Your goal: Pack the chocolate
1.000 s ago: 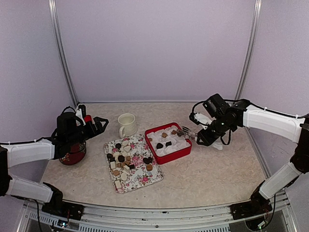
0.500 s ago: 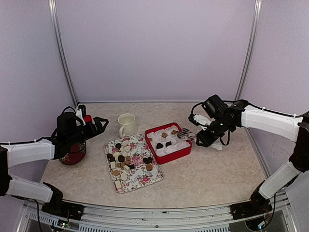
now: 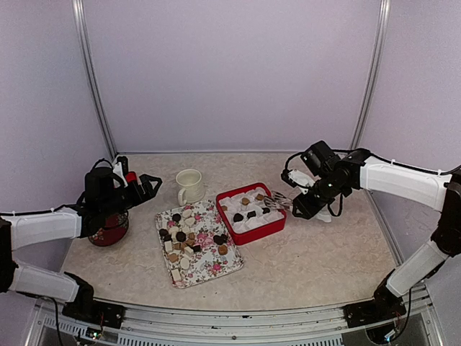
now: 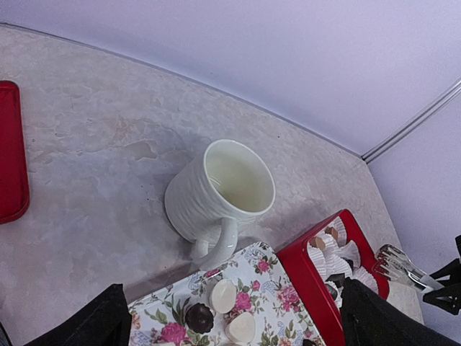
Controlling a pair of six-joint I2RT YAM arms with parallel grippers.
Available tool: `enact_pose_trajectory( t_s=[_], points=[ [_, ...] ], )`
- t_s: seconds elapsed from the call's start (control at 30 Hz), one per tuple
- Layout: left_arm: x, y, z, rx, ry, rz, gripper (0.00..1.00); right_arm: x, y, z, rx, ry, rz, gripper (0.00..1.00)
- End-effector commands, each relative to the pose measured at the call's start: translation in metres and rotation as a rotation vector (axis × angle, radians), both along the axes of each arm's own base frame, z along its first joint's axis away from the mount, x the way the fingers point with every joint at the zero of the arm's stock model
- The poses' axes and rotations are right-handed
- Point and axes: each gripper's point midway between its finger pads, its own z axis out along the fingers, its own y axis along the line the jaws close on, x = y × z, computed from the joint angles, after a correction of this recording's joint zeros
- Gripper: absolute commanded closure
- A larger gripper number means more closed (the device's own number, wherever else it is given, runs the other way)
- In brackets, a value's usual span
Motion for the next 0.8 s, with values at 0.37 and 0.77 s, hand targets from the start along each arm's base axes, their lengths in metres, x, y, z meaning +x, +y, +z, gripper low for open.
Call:
enact_pose_trajectory(
  t_s=[0.37, 0.77],
  points=[
    [0.003, 0.0, 0.013, -0.009, -0.04, -0.001, 0.01, 0.019, 0.025, 0.034, 0.104, -0.075, 0.054, 0.61],
    [0.003, -0.001, 0.014, -0.017, -0.039, -0.006, 0.01, -0.029, 0.105, 0.059, 0.26, -0.074, 0.324, 0.62]
  ],
)
